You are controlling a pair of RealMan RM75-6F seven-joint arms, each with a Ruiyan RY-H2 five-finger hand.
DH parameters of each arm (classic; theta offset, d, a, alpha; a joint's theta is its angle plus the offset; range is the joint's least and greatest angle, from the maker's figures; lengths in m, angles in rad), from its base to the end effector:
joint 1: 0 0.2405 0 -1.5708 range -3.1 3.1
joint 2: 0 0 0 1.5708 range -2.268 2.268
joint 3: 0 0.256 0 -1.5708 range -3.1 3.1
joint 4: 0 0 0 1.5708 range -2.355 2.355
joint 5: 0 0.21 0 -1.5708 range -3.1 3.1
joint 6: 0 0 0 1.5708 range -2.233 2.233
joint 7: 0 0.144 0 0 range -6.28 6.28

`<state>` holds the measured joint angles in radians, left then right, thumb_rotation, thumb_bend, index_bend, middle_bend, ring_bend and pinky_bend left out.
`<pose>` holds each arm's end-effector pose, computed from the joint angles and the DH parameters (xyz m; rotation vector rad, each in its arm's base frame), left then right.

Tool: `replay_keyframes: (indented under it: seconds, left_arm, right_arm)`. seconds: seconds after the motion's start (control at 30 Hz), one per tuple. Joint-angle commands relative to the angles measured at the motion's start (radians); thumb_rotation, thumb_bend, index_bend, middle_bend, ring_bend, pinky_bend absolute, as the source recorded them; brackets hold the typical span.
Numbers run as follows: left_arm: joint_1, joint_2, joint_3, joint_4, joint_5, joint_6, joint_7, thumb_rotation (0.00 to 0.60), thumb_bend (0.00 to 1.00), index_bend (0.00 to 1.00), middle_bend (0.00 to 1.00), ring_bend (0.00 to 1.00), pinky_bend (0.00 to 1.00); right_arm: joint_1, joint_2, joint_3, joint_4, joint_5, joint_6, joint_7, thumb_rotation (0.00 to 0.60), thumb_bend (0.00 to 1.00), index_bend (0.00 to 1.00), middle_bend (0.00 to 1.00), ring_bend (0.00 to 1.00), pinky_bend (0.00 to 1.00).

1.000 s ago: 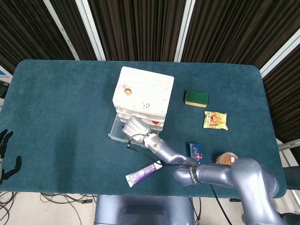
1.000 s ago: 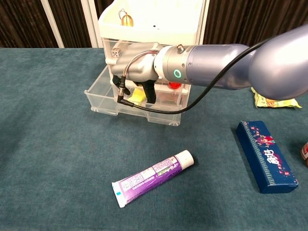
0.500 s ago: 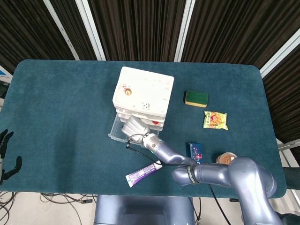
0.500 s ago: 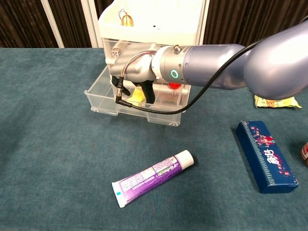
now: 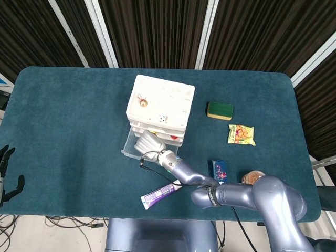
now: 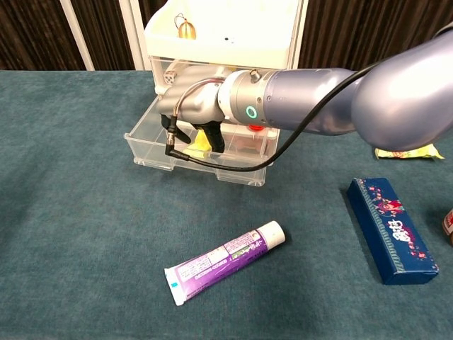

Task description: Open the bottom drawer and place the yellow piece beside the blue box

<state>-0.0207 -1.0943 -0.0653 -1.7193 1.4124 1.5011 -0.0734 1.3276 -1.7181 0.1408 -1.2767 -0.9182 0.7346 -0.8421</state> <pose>-0.3121 0.1625 0.1656 -1.2031 -1.0673 -0.9525 0.0261 -0.3769 -0.0885 2.3040 -0.0837 0.7083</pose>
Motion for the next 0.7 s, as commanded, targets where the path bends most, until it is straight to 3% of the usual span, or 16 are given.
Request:
replay_keyframes:
  seconds: [0.03,0.7]
  left_arm:
    - [0.0,0.0,0.0,0.0,0.0,-0.001,0.0,0.6,0.48,0.07,0.0,0.0,0.0]
    - [-0.001,0.003,0.002,0.0,0.005,-0.002,-0.007,0.6,0.48,0.07,0.0,0.0,0.01]
  right_arm:
    - [0.003,-0.002,-0.002,0.001,0.006,0.001,-0.007,0.6,0.19,0.51,1.0,1.0,1.0]
    - [0.05,0.001,-0.028,-0.025,0.137,0.029,-0.135,0.6,0.17,0.51,1.0,1.0,1.0]
